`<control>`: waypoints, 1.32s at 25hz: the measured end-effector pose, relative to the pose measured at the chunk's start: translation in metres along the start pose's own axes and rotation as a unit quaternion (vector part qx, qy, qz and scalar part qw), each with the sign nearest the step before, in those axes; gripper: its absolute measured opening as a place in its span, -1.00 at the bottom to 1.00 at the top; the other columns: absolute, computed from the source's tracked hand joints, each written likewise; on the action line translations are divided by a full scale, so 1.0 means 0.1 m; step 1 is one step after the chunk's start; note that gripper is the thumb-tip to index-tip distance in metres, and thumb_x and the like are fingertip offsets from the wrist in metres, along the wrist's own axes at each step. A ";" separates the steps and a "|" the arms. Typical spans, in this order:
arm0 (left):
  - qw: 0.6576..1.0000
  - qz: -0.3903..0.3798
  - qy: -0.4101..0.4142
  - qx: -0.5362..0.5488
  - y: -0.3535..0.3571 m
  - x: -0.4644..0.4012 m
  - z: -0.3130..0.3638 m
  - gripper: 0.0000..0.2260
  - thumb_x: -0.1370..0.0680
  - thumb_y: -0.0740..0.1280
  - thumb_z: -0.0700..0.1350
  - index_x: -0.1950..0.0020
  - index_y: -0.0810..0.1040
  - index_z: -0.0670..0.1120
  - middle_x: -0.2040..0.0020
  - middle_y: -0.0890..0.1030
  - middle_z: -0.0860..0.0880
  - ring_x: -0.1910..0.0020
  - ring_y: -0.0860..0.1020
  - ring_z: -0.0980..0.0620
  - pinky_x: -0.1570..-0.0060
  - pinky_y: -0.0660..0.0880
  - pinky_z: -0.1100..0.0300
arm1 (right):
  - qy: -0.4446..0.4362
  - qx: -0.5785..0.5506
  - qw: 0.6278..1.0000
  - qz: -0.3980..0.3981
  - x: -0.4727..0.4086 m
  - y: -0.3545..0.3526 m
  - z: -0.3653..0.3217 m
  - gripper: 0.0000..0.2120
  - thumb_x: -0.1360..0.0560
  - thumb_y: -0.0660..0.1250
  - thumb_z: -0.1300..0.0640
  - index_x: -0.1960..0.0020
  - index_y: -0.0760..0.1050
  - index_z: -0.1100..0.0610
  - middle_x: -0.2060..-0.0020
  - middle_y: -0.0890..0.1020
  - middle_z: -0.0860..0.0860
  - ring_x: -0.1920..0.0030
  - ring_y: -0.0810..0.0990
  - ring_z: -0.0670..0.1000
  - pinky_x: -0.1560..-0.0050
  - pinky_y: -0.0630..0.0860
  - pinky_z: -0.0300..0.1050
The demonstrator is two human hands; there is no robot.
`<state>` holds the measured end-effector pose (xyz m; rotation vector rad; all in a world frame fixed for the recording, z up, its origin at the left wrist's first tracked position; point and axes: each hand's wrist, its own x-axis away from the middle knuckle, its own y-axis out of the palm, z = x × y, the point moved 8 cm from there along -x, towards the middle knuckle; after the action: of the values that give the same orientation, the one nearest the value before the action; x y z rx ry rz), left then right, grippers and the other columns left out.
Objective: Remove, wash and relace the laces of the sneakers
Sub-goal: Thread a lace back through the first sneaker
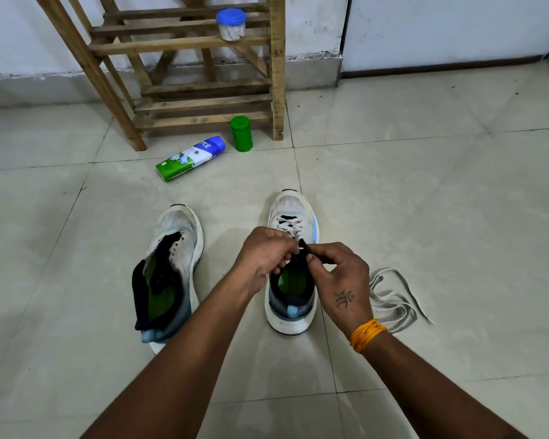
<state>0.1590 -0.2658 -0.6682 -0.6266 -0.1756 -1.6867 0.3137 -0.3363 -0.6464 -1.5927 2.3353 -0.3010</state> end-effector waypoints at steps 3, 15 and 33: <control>0.999 -0.022 0.020 -0.026 0.04 0.01 0.03 -0.95 -0.48 0.42 -0.27 0.19 0.64 -0.19 0.43 0.52 -0.03 0.51 0.40 0.07 0.52 0.32 0.27 | 0.014 0.001 1.000 0.005 -0.01 0.00 0.05 -0.82 -0.50 0.46 0.24 -0.01 0.72 0.00 0.11 0.70 -0.15 0.07 0.66 -0.20 0.02 0.51 -0.40; 0.998 0.005 -0.032 0.059 0.05 0.08 -0.06 -0.95 -0.44 0.39 -0.30 0.21 0.58 -0.18 0.45 0.46 -0.04 0.55 0.35 0.09 0.55 0.23 0.29 | -0.038 0.035 0.999 0.001 -0.01 0.03 -0.01 -0.83 -0.49 0.45 0.24 0.01 0.71 0.00 0.13 0.68 -0.16 0.09 0.66 -0.17 0.02 0.56 -0.25; 0.977 0.102 0.148 -0.118 0.08 0.12 0.10 -0.89 -0.53 0.49 -0.11 0.20 0.68 -0.06 0.34 0.64 0.09 0.33 0.58 0.16 0.20 0.51 0.18 | 0.150 -0.163 0.965 -0.139 -0.26 0.08 0.27 -0.90 -0.61 0.37 0.26 -0.05 0.65 0.17 0.16 0.73 0.11 0.16 0.68 -0.01 0.21 0.61 -0.16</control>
<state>0.1686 -0.2732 -0.6554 -0.5387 0.2966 -1.5911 0.3250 -0.3086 -0.6710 -2.1790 2.4773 -0.2418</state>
